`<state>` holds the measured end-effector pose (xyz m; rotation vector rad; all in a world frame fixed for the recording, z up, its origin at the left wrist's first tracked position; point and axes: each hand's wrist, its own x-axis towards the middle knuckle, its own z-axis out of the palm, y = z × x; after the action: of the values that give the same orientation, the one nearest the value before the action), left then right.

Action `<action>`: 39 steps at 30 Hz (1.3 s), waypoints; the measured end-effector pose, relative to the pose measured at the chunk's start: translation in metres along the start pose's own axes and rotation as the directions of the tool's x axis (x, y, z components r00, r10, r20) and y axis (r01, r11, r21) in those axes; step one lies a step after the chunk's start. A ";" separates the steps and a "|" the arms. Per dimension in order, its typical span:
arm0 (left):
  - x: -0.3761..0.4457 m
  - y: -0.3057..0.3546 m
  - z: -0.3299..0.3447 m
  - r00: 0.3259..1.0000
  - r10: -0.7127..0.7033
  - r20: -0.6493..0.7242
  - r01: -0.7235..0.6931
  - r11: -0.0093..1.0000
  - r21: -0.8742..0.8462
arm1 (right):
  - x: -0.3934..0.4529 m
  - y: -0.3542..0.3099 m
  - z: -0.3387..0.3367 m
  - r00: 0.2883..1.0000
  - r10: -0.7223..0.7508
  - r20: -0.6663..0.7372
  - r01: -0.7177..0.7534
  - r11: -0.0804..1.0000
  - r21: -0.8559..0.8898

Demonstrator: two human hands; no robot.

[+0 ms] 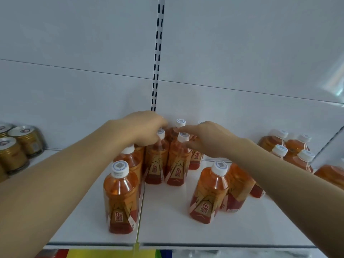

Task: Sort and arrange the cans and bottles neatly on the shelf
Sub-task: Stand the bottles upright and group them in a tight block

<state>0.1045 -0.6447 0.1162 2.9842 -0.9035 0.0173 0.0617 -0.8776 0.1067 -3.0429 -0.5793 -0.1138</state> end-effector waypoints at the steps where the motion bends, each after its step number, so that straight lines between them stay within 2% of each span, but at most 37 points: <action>1: -0.002 0.002 -0.005 1.000 0.006 -0.022 -0.007 1.000 -0.010 | -0.003 0.003 -0.003 1.000 -0.002 -0.010 0.002 1.000 0.007; 4: -0.008 0.026 -0.019 0.980 0.046 -0.193 -0.066 0.993 -0.097 | -0.019 0.025 -0.017 0.995 0.023 -0.097 -0.025 1.000 -0.019; 6: -0.014 0.054 -0.022 0.966 0.110 -0.235 -0.149 0.977 -0.152 | -0.038 0.043 -0.024 0.994 0.054 -0.091 -0.060 0.996 -0.070; 10: -0.025 0.107 -0.010 0.959 0.252 -0.125 -0.275 0.935 -0.225 | -0.077 0.070 -0.034 0.990 0.140 -0.015 -0.141 0.988 -0.055; 13: -0.027 0.127 0.004 0.949 0.315 -0.016 -0.312 0.931 -0.190 | -0.101 0.075 -0.030 0.953 0.281 0.108 -0.259 0.949 -0.182; 14: -0.027 0.130 0.009 0.945 0.326 0.013 -0.319 0.932 -0.172 | -0.106 0.075 -0.025 0.936 0.328 0.126 -0.294 0.927 -0.234; 16: -0.027 0.132 0.016 0.946 0.324 0.020 -0.318 0.937 -0.142 | -0.110 0.075 -0.017 0.929 0.353 0.113 -0.323 0.921 -0.217; 20: -0.028 0.130 0.020 0.958 0.286 -0.033 -0.288 0.948 -0.138 | -0.112 0.071 -0.015 0.958 0.286 0.026 -0.278 0.946 -0.166; 25: -0.039 0.135 0.026 0.959 0.268 -0.091 -0.280 0.942 -0.186 | -0.114 0.072 -0.022 0.986 0.160 0.045 -0.156 0.985 -0.074; 30: -0.056 0.111 0.019 0.985 0.119 -0.126 -0.133 0.985 -0.109 | -0.104 0.057 -0.021 0.999 0.031 0.028 -0.029 0.998 -0.062; 39: -0.069 0.055 0.004 0.995 -0.010 -0.099 0.014 0.999 0.045 | -0.077 -0.009 0.002 0.998 -0.040 -0.056 0.041 0.999 0.014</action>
<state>0.0163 -0.6528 0.1125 2.9992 -0.8861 0.1855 -0.0125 -0.8975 0.0991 -3.0031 -0.6346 -0.1946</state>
